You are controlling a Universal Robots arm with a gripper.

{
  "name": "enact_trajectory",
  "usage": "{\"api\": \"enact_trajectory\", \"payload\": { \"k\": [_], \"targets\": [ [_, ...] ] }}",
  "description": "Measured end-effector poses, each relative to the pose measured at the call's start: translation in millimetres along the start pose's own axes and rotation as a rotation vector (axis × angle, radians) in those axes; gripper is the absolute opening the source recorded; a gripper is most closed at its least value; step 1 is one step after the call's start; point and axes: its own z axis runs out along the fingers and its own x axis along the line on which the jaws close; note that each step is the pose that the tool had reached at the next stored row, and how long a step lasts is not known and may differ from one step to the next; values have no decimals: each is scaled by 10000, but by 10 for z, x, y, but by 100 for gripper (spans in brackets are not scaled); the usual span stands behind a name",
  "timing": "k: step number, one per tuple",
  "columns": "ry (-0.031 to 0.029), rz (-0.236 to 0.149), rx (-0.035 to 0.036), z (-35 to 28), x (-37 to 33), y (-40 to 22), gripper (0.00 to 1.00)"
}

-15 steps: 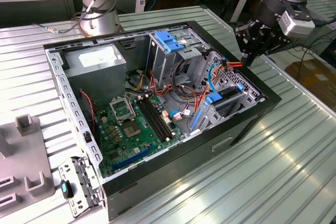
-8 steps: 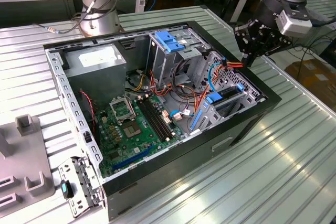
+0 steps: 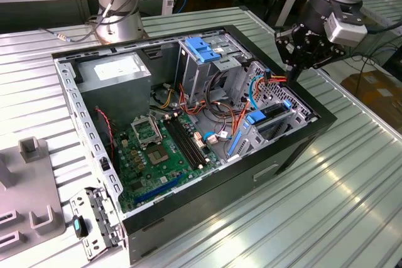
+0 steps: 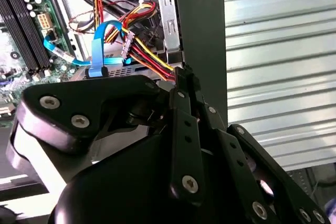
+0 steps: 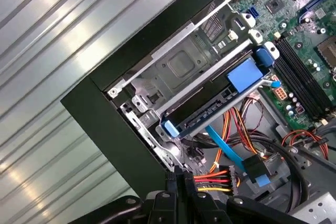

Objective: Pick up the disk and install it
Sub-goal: 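Insert the first disk wire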

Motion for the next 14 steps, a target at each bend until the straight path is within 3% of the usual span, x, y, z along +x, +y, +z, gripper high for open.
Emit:
{"api": "enact_trajectory", "payload": {
  "k": [5, 12, 14],
  "targets": [
    [89, 1059, -74, 2, 0, 0, 16],
    [188, 2227, -155, 6, 0, 1, 16],
    [231, 2745, -191, 8, -1, 1, 16]
  ]
}}
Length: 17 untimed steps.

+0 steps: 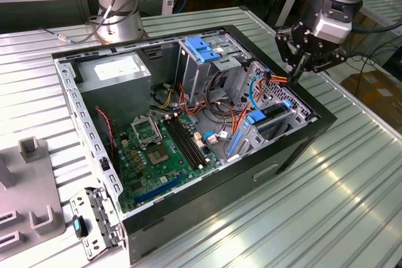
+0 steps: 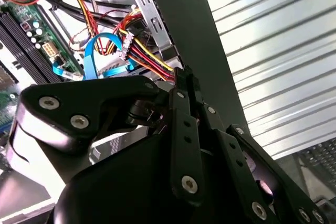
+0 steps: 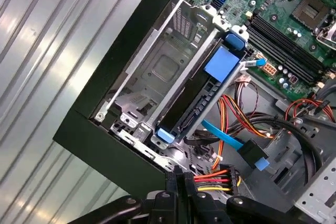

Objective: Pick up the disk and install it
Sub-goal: 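Insert the first disk wire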

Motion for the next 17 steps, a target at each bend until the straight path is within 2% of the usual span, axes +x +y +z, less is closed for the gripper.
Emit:
{"api": "enact_trajectory", "payload": {
  "k": [6, 8, 12, 17],
  "targets": [
    [80, 897, -66, 6, 0, 0, 16],
    [96, 1067, -78, 7, -3, 3, 16],
    [102, 1173, -83, -2, -63, 90, 16],
    [175, 2036, -145, 4, -63, 91, 16]
  ]
}}
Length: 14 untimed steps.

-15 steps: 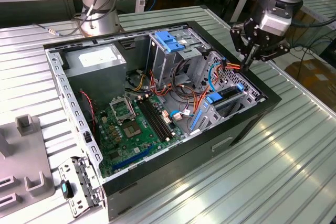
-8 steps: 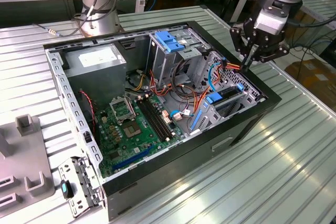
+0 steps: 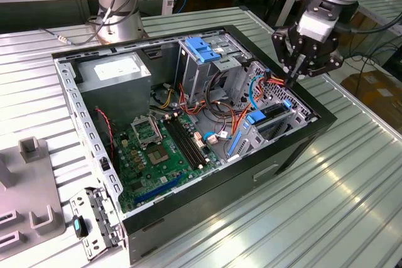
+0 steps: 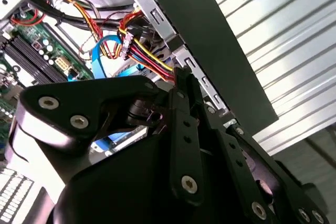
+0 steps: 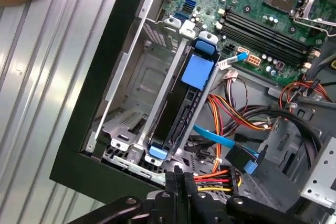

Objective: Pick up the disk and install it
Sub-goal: 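Insert the first disk wire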

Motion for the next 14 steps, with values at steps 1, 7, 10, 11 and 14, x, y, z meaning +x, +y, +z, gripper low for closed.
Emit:
{"api": "enact_trajectory", "payload": {
  "k": [1, 7, 10, 11, 14],
  "targets": [
    [15, 172, -12, 2, 0, 0, 16],
    [112, 1351, -94, 14, -1, 1, 16],
    [167, 2006, -141, 22, -2, 2, 16],
    [180, 2162, -152, 24, -2, 2, 16],
    [206, 2468, -173, 29, -3, 4, 16]
  ]
}}
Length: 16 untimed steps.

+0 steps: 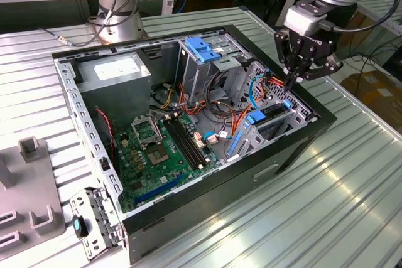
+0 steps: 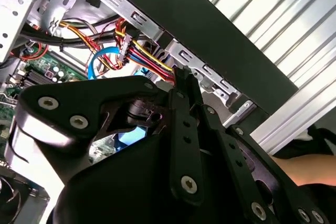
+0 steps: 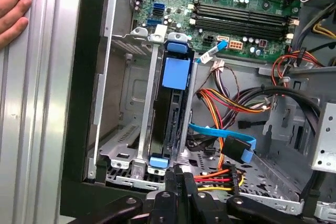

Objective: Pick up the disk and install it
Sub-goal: 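Insert the first disk wire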

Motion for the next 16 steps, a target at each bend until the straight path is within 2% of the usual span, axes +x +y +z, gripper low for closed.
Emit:
{"api": "enact_trajectory", "payload": {
  "k": [5, 10, 16],
  "targets": [
    [17, 198, -14, 5, -7, 45, 16],
    [47, 557, -39, 6, -11, 69, 16],
    [54, 654, -46, -1, -27, 171, 16]
  ]
}}
